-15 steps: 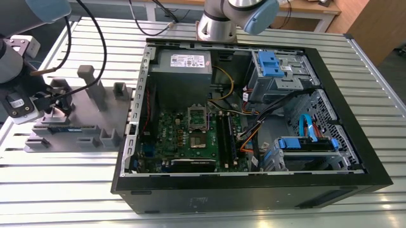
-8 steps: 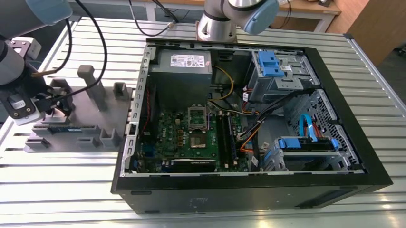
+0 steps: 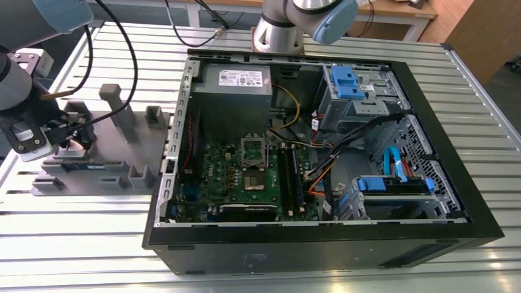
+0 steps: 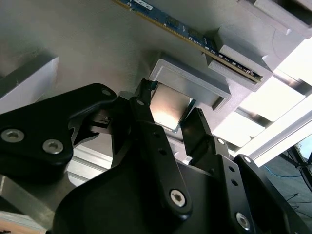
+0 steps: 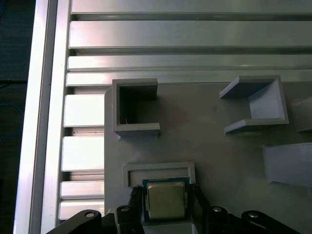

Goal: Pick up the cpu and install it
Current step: 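Pick up the cpu and move it towards the insertion slot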

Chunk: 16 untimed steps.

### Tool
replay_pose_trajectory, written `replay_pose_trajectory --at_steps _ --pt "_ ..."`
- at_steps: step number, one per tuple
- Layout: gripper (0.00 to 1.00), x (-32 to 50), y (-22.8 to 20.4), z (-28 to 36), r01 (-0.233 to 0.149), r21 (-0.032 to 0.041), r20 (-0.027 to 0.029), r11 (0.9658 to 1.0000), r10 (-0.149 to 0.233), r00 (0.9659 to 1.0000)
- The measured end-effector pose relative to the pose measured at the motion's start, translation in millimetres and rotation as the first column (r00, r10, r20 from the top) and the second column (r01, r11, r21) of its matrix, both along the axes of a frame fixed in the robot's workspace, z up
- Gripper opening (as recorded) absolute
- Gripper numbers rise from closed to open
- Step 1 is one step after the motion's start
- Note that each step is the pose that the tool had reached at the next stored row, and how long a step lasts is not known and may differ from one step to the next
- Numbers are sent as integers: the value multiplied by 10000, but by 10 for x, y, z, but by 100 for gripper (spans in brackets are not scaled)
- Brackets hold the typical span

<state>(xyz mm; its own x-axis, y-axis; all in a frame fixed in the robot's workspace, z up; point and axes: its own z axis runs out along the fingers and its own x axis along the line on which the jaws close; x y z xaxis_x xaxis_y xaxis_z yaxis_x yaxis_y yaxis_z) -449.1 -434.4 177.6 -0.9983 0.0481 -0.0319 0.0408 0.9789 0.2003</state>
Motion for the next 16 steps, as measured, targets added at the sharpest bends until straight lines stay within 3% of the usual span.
replay_pose_trajectory --at_steps 13,16 --pt "53 0 0 -16 0 -1 -1 10000 0 10000" --pt "47 0 0 -17 1 0 0 10000 -1 10000"
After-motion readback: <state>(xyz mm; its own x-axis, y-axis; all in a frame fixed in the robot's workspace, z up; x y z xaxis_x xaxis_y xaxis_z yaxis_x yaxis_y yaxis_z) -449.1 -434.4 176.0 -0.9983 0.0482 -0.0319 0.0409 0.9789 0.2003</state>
